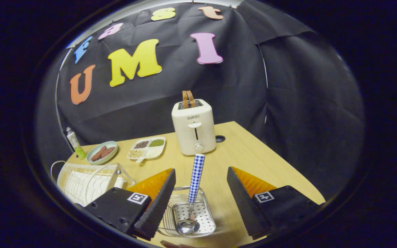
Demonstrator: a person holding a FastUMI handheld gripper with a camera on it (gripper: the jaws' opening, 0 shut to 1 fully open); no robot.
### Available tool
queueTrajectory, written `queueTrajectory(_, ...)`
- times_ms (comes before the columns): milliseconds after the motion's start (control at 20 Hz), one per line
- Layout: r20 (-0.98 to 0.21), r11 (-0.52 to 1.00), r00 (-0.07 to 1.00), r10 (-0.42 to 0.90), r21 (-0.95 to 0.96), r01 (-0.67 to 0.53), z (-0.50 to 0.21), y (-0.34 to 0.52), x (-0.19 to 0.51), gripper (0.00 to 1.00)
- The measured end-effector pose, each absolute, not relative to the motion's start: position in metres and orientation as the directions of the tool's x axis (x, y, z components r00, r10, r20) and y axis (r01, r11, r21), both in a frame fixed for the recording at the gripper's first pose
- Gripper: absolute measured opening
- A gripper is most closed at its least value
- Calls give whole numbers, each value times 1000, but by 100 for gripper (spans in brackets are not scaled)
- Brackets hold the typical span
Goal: Take the plate from the dish rack, then take the spoon from the basket and place it into the plate.
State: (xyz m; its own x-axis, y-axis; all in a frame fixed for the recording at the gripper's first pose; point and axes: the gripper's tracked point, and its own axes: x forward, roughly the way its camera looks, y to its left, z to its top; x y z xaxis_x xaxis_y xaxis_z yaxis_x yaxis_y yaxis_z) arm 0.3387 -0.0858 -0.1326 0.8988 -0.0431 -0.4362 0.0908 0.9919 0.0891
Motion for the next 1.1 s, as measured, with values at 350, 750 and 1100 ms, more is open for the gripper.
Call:
queueTrajectory(350, -417, 989, 908, -31, 119, 88, -128, -80, 342, 19)
queueTrajectory(750, -254, 998, 966, -43, -48, 32, -44, -61, 315, 16)
queueTrajectory(1100, -77, 995, 996, 34, -90, -41, 44, 0, 227, 15)
